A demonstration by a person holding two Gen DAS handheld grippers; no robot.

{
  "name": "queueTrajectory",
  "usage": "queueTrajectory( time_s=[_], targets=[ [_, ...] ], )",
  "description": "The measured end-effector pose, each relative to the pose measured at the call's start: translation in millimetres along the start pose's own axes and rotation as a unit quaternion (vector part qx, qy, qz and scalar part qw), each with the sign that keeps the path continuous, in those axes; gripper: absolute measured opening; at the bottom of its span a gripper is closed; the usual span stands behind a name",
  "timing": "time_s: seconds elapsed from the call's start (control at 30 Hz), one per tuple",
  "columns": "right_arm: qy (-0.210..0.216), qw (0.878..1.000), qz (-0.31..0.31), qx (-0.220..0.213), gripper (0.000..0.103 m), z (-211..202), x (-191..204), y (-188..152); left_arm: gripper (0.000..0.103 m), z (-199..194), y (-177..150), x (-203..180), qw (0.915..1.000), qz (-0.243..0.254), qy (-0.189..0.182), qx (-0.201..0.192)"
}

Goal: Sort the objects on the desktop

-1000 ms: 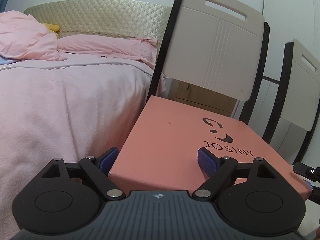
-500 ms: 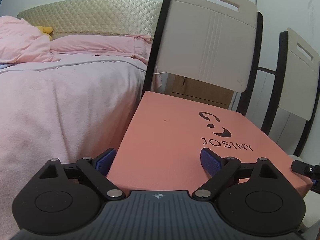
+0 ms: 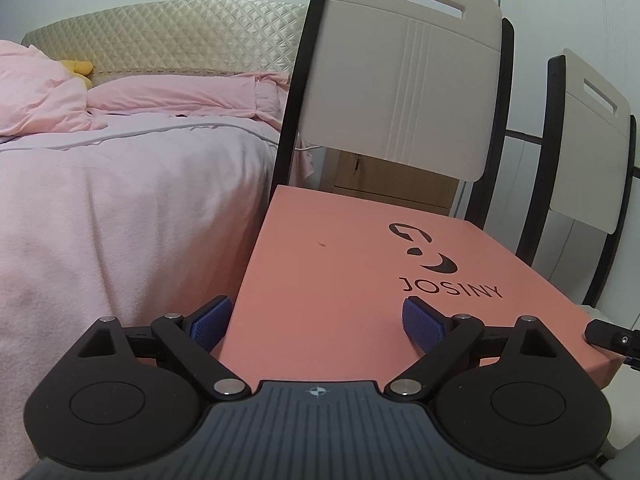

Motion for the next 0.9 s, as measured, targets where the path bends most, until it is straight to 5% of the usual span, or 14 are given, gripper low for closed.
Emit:
queueTrajectory(
  time_s=[0.6,0.9],
  targets=[
    [0.024,0.991,-0.107,-0.082,0.057,-67.4,37.2,-0.1,0.103,-79.8,-5.2,-28.3,0.9952,0.049,0.008,-0.084],
    [0.017,0.988,-0.123,-0.095,0.085,-74.9,45.6,-7.5,0.103,-86.4,-12.4,-35.2,0.9923,0.077,0.005,-0.097]
  ],
)
Point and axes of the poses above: each gripper's, at about its wrist camera, not at the fingertips, and z roughly the way its jaws point, x to its left, y to its top, the point moved 1 cm from there along z, roughly the way its jaws point, and after that the axes turned 13 degrees about -x, right-handed, at the moved point
